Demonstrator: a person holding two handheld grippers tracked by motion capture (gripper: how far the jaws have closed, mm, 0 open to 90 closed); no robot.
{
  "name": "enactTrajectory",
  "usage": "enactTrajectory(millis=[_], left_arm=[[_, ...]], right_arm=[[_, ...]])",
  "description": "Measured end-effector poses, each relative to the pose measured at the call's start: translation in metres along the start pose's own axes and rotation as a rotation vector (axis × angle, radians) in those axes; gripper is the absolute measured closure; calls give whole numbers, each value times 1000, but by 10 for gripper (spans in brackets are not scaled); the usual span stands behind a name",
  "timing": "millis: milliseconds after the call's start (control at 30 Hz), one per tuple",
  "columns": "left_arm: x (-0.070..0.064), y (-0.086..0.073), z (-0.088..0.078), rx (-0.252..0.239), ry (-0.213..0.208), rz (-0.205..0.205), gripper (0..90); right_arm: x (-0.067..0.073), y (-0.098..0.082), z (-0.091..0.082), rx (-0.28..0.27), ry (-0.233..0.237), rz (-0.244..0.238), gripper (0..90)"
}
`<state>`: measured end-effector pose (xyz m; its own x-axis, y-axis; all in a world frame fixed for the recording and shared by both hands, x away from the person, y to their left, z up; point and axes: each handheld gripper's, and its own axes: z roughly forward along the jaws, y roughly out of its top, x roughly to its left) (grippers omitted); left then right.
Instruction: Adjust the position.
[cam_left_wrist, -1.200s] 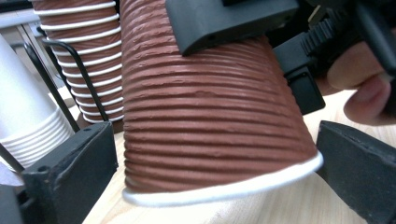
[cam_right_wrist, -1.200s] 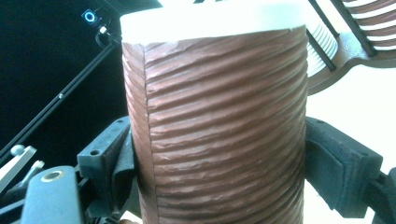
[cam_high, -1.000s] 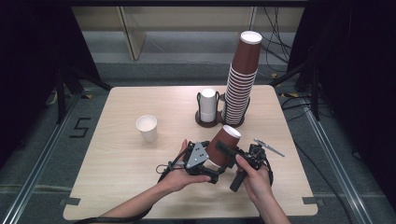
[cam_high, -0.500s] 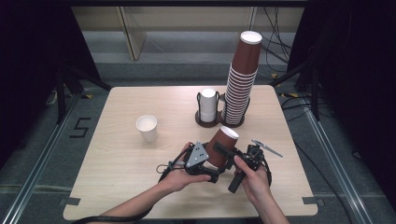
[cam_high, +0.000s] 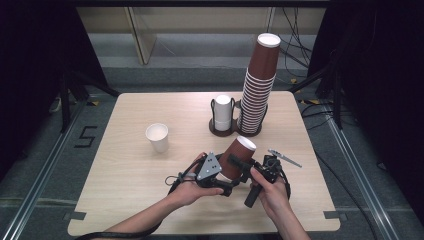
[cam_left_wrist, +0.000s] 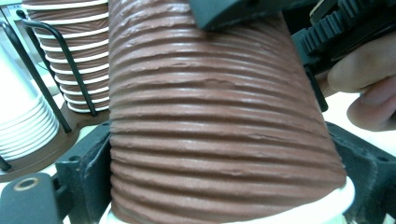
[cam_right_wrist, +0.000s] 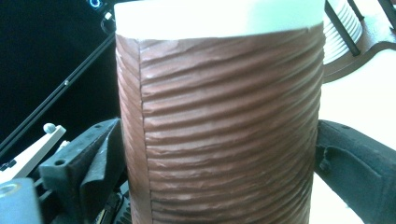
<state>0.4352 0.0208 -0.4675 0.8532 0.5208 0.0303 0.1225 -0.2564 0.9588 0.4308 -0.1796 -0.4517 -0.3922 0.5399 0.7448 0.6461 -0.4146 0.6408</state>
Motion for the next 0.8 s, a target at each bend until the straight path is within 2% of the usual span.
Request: enactTrajectory(millis=[33, 67, 100, 167, 300, 333, 367, 433, 467, 533, 633, 800], left_arm=[[0, 0, -1, 7, 3, 4, 96], [1, 0, -2, 7, 5, 3, 96], [1, 0, -2, 4, 8, 3, 96], [3, 1, -4, 5, 14, 3, 96], [6, 1, -9, 10, 16, 7, 96], [7, 2, -11, 16, 16, 14, 96], [7, 1, -12, 14, 19, 10, 96], [10, 2, -15, 22, 17, 17, 95], [11, 1, -16, 22, 14, 21, 95], [13, 1, -19, 36, 16, 31, 95], [15, -1, -24, 52, 12, 42, 94], [21, 0, -33, 84, 2, 75, 93]], right_arm=[[-3, 1, 0, -9, -6, -52, 30], [-4, 1, 0, -10, 3, -66, 27], [-3, 1, -1, -4, -8, -72, 26], [-3, 2, -2, -11, 9, -67, 24], [-1, 4, -7, -5, 5, -71, 24], [-3, 5, -9, -7, 19, -95, 24], [-3, 5, -10, 1, 0, -97, 25], [-4, 5, -13, 5, 30, -116, 28], [-4, 4, -15, 15, 9, -138, 30], [-3, 3, -18, 47, 0, -206, 32], [-5, 1, -21, 65, 15, -295, 35], [-9, 5, -25, 126, 2, -407, 35]])
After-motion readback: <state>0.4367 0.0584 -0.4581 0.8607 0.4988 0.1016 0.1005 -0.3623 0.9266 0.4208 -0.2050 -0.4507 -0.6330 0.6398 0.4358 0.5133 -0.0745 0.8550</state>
